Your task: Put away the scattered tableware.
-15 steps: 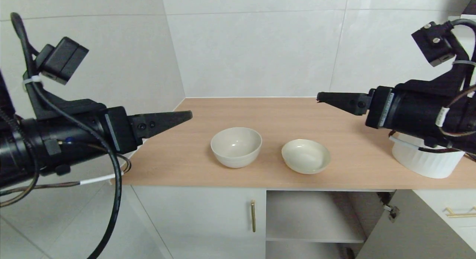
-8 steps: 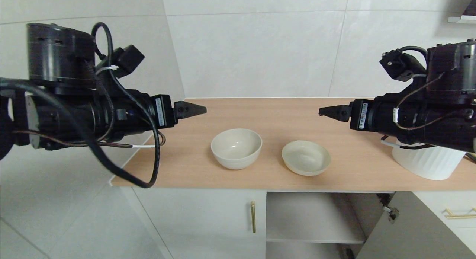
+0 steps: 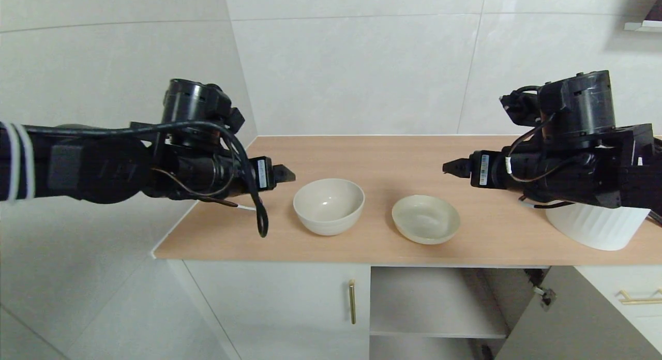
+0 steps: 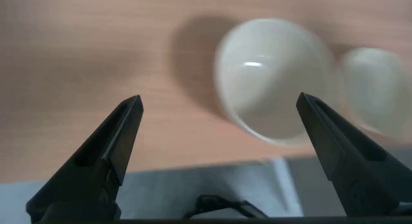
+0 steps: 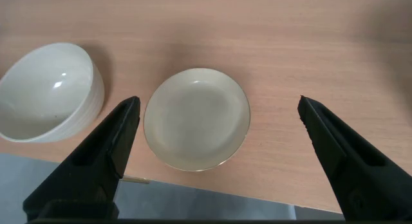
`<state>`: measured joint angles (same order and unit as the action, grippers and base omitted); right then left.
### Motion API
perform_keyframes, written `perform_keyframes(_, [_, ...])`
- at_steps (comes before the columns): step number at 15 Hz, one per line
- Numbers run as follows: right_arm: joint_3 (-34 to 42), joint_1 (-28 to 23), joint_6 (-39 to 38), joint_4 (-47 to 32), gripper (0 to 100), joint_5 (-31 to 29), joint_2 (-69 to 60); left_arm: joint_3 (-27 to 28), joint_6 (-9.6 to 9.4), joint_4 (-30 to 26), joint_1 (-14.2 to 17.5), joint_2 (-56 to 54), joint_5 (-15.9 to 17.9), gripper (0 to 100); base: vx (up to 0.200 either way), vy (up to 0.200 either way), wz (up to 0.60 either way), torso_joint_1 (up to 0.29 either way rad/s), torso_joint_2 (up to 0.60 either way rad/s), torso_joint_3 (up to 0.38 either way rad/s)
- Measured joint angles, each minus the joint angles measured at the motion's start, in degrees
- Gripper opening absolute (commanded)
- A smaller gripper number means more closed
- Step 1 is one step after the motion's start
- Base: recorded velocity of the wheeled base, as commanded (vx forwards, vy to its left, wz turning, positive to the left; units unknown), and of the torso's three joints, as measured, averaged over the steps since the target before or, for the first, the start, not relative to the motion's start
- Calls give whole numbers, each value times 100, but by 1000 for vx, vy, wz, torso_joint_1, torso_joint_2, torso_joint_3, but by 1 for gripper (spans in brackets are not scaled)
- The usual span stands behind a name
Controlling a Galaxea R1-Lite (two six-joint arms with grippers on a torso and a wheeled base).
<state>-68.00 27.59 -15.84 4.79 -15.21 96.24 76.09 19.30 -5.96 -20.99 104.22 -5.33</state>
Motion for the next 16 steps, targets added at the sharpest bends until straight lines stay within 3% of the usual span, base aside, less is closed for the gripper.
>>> perform_keyframes(3, [0, 0, 0, 0, 100, -17, 72, 158, 5, 6, -191, 534, -460, 100, 0, 0, 0, 0, 0, 0])
perform_keyframes(9, [6, 16, -77, 18, 100, -16, 108, 452, 10, 13, -334, 1226, -532, 100, 0, 0, 0, 0, 0, 0])
perform_keyframes(10, [6, 11, -83, 18, 100, -17, 108, 500, 11, 17, -334, 1307, -532, 0, 0, 0, 0, 0, 0, 0])
perform_keyframes(14, [13, 9, -89, 18, 100, -16, 107, 602, 16, 20, -373, 1506, -512, 0, 0, 0, 0, 0, 0, 0])
perform_keyframes(16, [20, 9, -80, 13, 100, -22, 107, 668, 115, 66, -439, 1598, -512, 0, 0, 0, 0, 0, 0, 0])
